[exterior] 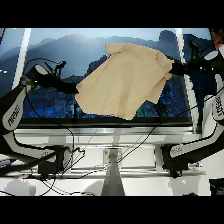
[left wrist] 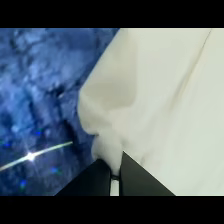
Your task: Fold the clothes and pants, and hang the long-sleeved shirts on hangers.
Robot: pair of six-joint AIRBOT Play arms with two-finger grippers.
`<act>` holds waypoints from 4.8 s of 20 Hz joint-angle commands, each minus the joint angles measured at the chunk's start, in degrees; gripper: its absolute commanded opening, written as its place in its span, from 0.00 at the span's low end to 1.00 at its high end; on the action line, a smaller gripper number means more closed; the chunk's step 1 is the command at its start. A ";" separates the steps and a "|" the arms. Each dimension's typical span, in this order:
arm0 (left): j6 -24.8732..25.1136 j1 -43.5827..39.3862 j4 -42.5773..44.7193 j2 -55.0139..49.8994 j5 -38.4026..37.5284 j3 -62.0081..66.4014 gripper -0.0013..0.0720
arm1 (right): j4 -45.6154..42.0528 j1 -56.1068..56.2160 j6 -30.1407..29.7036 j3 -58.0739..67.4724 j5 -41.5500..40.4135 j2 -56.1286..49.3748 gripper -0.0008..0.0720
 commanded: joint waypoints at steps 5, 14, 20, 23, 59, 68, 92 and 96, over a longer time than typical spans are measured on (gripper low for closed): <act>-0.74 1.51 -0.42 6.23 6.12 17.31 0.03 | -1.57 1.18 -0.17 0.07 -5.01 17.27 0.03; -0.72 6.84 -3.39 32.68 30.45 32.33 0.03 | 0.07 1.31 -0.17 0.07 -5.35 49.42 0.03; -0.76 12.22 -2.14 42.23 29.59 32.28 0.03 | -0.31 1.29 2.62 0.07 -0.44 65.53 0.03; -6.56 12.92 2.56 37.94 14.62 32.22 0.03 | -3.63 1.29 13.92 -0.26 8.31 65.64 0.03; -7.04 13.14 3.26 16.15 -4.87 2.80 0.26 | -4.96 1.25 15.30 -31.95 -34.58 22.25 0.65; 10.69 6.05 -19.91 11.96 2.64 -18.86 0.85 | -4.81 1.27 15.32 -31.95 -27.74 22.97 0.65; 12.15 2.71 -19.17 6.69 7.72 -18.80 0.23 | -4.68 -15.21 -3.19 -31.32 1.95 19.34 0.57; 12.15 2.71 -20.96 6.69 7.74 -18.80 0.23 | 4.15 -13.57 -2.84 -34.38 -2.43 15.65 0.57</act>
